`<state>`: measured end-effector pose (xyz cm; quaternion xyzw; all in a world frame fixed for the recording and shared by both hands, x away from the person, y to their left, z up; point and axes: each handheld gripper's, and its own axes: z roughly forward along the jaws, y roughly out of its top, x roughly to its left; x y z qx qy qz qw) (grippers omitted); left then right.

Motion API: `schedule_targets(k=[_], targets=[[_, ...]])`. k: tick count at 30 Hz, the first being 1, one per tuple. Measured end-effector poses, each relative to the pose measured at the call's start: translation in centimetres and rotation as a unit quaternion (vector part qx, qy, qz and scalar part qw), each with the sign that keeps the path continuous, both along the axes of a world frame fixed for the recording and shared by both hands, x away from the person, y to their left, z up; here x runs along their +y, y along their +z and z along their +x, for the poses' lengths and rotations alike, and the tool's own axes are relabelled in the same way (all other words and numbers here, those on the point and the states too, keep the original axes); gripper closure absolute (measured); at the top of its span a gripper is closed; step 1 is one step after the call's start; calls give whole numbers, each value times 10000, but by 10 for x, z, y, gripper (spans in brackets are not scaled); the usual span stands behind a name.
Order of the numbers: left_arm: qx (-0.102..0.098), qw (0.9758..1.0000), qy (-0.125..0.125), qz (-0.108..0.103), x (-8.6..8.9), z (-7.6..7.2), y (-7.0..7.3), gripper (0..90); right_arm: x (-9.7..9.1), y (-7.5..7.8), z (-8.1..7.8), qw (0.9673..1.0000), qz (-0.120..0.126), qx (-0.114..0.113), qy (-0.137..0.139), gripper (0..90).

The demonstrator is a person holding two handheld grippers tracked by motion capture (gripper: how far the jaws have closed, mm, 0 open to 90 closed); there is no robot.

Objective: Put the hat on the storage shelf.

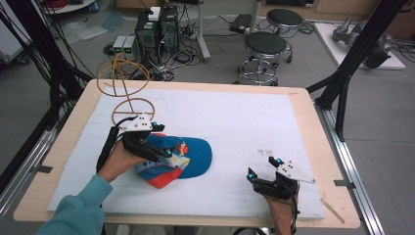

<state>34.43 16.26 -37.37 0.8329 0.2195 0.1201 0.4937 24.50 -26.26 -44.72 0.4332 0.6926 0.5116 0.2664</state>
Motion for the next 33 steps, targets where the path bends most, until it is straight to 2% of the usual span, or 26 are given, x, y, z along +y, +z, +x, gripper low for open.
schedule_targets(k=[9,10,12,20,21,24,25,30,33], targets=[[121,9987,-106,488,-12,4,-15,107,-3,-1,0,9999,96,-50,41,113],[143,9986,-79,495,-12,5,-17,107,-3,0,0,9999,128,-14,30,113],[202,9977,-112,642,-14,6,-20,107,-3,-1,0,9999,148,-7,36,113],[315,9946,-81,990,-21,9,-28,113,-4,-1,0,9999,166,-21,28,113],[355,9950,-46,938,-22,9,-29,121,-4,-1,0,9998,180,-24,25,113],[283,9934,-76,1106,-23,10,-30,184,-4,-1,0,9998,214,10,12,113],[287,9935,-46,1096,-23,9,-31,200,-5,-1,0,9997,230,14,9,113],[395,9908,6,1294,-26,11,-35,237,-6,-1,0,9997,255,-16,13,113],[458,9895,29,1371,-27,12,-37,298,-6,-1,0,9996,279,-19,12,113]])
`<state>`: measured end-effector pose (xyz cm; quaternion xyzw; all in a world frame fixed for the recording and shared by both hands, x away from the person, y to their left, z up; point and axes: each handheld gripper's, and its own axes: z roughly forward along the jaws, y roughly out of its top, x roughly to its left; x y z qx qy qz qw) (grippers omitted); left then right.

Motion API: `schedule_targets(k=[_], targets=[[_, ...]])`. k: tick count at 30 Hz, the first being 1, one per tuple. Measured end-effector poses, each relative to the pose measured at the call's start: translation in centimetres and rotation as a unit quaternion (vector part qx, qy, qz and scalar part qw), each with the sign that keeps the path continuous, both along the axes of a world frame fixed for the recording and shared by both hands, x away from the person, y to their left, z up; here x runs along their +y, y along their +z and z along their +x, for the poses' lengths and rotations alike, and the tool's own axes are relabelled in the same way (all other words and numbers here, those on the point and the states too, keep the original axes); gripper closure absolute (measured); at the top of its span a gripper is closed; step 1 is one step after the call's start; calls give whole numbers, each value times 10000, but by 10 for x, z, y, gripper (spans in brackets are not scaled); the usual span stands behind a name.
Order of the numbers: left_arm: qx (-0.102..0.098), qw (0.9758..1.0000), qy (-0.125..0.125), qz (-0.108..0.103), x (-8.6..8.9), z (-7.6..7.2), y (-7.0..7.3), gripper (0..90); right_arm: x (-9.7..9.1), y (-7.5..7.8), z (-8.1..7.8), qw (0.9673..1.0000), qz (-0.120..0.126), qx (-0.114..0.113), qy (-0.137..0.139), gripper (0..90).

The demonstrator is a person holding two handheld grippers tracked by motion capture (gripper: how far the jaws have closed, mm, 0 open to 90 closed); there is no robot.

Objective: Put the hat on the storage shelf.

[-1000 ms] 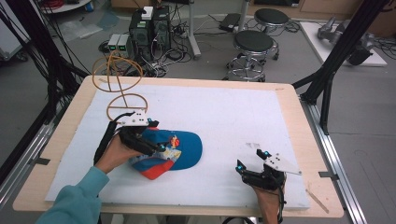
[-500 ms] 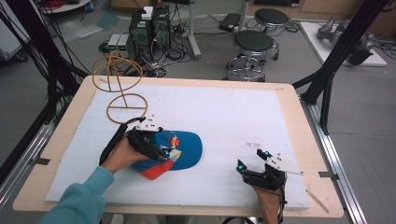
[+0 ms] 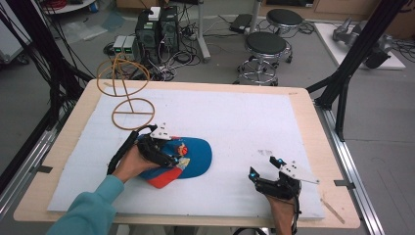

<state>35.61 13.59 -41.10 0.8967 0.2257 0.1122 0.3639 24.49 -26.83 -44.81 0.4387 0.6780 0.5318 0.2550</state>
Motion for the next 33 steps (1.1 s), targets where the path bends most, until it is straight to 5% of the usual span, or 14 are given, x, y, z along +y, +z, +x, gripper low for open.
schedule_targets(k=[16,23,33], targets=[[127,9995,276,87,4,-4,-4,764,-1,0,0,10000,9,-2,-36,113],[70,9996,287,21,6,-6,-1,847,1,0,-1,10000,-32,-14,-3,113],[116,9977,577,-333,21,-9,13,868,1,0,1,9999,-49,65,122,113]])
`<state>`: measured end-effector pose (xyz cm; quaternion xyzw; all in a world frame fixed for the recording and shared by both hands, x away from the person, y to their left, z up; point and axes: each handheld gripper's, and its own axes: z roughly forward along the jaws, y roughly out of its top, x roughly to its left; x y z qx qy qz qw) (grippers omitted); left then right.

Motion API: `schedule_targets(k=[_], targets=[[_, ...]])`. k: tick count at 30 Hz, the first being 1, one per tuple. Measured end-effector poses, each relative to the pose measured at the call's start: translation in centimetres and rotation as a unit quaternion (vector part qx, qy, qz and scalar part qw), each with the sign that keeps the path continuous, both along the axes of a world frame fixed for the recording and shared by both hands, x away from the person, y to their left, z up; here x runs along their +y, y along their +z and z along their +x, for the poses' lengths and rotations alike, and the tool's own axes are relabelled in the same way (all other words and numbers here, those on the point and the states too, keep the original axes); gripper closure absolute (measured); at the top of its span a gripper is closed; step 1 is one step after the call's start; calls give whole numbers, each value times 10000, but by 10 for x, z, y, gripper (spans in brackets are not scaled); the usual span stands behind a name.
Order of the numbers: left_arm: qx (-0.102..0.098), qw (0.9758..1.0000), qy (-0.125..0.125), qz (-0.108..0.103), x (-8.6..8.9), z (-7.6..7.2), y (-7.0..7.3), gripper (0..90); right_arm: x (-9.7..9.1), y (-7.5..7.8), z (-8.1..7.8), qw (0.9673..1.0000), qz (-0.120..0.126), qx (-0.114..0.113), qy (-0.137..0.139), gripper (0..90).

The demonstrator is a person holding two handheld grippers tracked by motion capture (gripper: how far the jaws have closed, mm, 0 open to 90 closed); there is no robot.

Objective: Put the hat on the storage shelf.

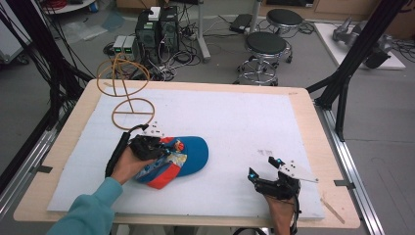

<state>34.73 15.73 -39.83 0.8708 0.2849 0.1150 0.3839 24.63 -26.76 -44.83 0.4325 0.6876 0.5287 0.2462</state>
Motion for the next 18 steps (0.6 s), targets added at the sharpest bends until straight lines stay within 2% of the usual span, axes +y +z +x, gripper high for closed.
schedule_targets(k=[4,9,15,18], targets=[[-27,9998,126,-161,11,-2,9,869,2,0,-1,9999,-92,-74,-66,113],[-99,9993,257,-234,19,-4,19,872,3,0,0,9998,-153,-36,-79,113],[-239,9985,358,-334,30,-5,39,872,2,0,0,9999,-128,-11,-68,113],[-326,9973,499,-419,39,-6,51,873,2,0,0,9999,-128,-15,-66,113]])
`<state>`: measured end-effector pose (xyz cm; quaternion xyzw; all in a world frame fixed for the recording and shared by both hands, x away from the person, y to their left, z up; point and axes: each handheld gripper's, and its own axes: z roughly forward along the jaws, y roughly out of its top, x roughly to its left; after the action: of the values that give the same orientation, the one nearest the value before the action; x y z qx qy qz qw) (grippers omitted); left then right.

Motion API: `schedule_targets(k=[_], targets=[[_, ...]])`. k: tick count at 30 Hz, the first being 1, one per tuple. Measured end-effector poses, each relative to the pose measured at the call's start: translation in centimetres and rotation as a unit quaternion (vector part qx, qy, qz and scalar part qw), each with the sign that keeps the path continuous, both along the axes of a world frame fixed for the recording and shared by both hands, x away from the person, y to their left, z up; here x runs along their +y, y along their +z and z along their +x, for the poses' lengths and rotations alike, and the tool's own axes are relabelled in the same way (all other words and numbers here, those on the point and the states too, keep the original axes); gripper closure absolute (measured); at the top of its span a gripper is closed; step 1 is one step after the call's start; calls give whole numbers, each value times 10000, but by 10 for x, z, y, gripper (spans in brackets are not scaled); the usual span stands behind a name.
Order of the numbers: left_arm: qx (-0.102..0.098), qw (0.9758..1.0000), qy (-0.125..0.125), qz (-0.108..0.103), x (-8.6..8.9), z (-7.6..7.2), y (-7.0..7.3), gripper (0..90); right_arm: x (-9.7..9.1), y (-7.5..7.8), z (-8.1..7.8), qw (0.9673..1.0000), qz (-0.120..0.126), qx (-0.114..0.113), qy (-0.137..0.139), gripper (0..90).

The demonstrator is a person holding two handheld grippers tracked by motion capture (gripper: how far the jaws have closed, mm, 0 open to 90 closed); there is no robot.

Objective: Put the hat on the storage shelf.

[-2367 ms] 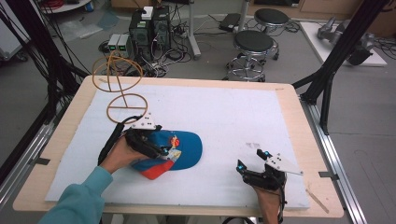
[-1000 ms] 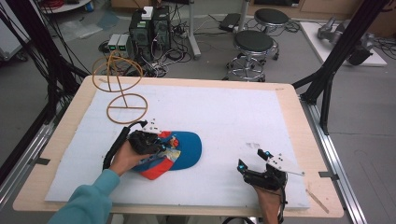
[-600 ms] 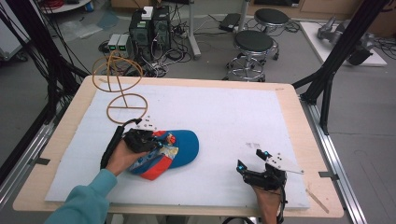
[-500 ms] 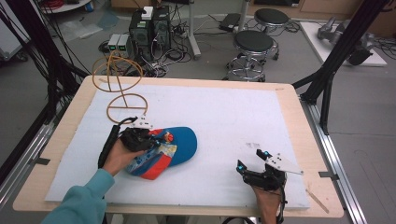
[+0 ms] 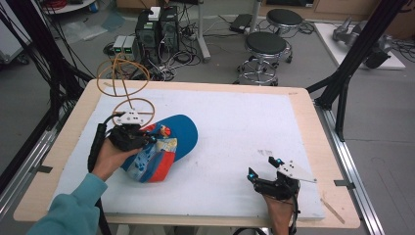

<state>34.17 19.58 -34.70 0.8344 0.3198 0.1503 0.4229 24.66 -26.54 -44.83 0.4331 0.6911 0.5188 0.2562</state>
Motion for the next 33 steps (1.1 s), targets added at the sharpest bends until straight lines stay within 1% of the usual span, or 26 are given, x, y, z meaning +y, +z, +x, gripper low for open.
schedule_targets(k=[3,8,11,13,15,24,28,31,33], targets=[[-51,9999,115,-108,9,0,12,873,0,0,0,10000,-2,12,2,113],[-195,9992,303,-163,23,-1,28,873,0,0,0,10000,-8,11,-10,113],[-268,9985,406,-238,31,-1,36,873,0,0,0,10000,-9,16,-8,113],[-326,9981,458,-236,36,-1,41,873,1,0,0,10000,-4,32,-6,113],[-372,9976,512,-286,40,-1,46,873,1,0,0,10000,-9,29,-5,113],[-568,9935,794,-577,61,-2,62,873,1,0,0,10000,-37,43,-9,113],[-635,9922,863,-639,68,-4,68,874,1,0,0,10000,-57,35,-15,113],[-705,9913,853,-711,71,-7,73,874,1,0,1,10000,-60,26,-4,113],[-788,9900,862,-792,73,-10,76,874,1,0,1,10000,-62,29,-6,113]])
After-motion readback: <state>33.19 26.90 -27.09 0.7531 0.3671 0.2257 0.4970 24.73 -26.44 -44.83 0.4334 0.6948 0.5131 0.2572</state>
